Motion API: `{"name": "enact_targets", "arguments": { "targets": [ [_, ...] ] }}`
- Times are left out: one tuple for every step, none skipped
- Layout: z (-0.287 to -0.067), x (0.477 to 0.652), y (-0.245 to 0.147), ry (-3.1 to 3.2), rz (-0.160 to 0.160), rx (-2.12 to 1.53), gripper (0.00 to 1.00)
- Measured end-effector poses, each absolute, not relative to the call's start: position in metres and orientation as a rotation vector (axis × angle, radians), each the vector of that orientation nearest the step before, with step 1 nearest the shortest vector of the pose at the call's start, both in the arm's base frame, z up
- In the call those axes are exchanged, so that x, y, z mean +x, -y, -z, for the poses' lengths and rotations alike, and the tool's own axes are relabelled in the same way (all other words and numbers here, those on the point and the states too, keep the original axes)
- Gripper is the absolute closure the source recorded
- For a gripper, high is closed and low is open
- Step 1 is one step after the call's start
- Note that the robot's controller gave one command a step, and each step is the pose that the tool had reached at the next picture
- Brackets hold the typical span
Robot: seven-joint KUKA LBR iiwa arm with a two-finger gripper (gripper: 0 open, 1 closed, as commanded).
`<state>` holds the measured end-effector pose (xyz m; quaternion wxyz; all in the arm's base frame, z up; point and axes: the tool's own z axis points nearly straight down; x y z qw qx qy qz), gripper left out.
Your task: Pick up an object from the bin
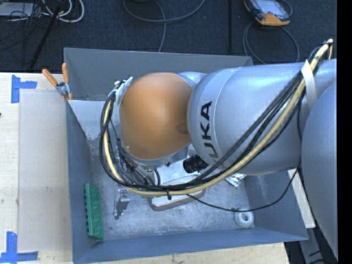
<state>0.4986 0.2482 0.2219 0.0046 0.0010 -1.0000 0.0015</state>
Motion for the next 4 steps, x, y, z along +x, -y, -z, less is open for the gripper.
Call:
{"name": "enact_targets", "arguments": {
  "targets": [
    [-0.093,0.487,-0.243,2.994,0.001,0.982,0.00],
    [-0.090,0.498,-0.238,2.790,-0.017,1.516,0.00],
    [-0.111,0.477,-0.247,2.465,-0.001,1.964,0.00],
    [-0.102,0.484,-0.245,2.387,-0.007,2.067,0.00]
  ]
}}
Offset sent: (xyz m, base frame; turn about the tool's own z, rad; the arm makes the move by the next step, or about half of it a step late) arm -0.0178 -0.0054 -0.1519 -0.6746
